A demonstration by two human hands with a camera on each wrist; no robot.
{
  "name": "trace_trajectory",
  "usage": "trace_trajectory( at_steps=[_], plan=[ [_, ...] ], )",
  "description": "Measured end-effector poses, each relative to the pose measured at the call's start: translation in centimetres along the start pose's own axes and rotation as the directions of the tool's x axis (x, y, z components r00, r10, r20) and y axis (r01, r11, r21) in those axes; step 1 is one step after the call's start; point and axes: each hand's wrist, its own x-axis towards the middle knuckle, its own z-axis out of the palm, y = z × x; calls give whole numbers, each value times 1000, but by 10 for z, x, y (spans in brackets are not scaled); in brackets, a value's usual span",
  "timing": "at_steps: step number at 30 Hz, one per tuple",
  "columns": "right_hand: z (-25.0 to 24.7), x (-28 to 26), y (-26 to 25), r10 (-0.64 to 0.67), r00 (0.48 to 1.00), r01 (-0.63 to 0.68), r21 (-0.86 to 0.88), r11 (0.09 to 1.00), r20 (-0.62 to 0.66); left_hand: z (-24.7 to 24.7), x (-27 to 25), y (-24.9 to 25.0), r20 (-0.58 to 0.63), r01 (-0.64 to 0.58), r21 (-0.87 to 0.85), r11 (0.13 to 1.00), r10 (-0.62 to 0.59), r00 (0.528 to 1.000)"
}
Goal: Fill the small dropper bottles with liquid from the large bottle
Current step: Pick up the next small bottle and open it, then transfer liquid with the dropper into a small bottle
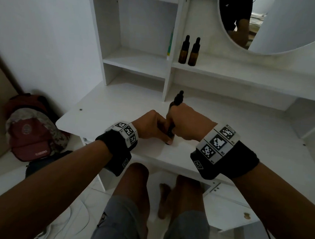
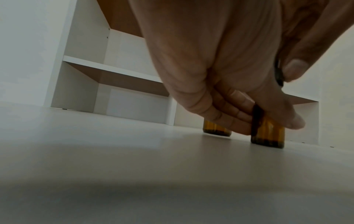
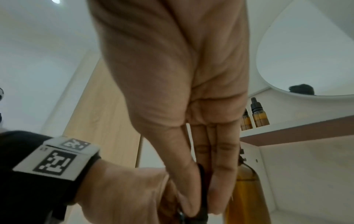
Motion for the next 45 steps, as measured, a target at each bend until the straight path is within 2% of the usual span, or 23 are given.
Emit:
trace_trajectory(
  at_steps=[4,7,10,13,17,21,25,31,34,38,41,45],
  plan=[
    [-7,-4,8,-72,997,72,-1,997,-39,0,-3,2,-6,33,-22,999,-33,999],
    [-20,-15,24,-74,992,88,132,987,-102,1,-7,5,-6,52,-59,997,-53,999],
    [-23,-32,45,-7,983,52,243,969,-183,2,-8,5,1,70,-87,994,-71,998],
    [-10,-37,64,113,965,-14,383,924,-238,2,-9,5,-4,90,-80,993,-91,996],
    [21,-24,74,221,942,-121,356,926,-254,3,-11,8,-16,85,-67,994,-86,996],
    [46,-11,78,332,914,-243,343,907,-231,3,-12,8,-12,68,-14,998,-68,998],
    [56,-6,73,424,899,-390,237,890,-108,7,-16,7,-25,28,13,1000,-28,999],
    [48,-7,63,459,888,-448,169,878,-34,7,-18,5,-50,-26,102,994,31,998],
    [35,-4,66,448,886,-411,248,877,-116,4,-19,7,-91,-62,55,997,67,994],
    [15,0,51,377,887,-206,504,839,-266,8,-18,3,-134,-78,36,996,82,988],
    [11,12,38,301,896,-124,467,876,-326,9,-16,-1,-148,-63,9,998,64,987],
    [15,29,39,316,853,-98,467,879,-416,8,-16,0,-139,-50,-26,998,46,989]
  ],
)
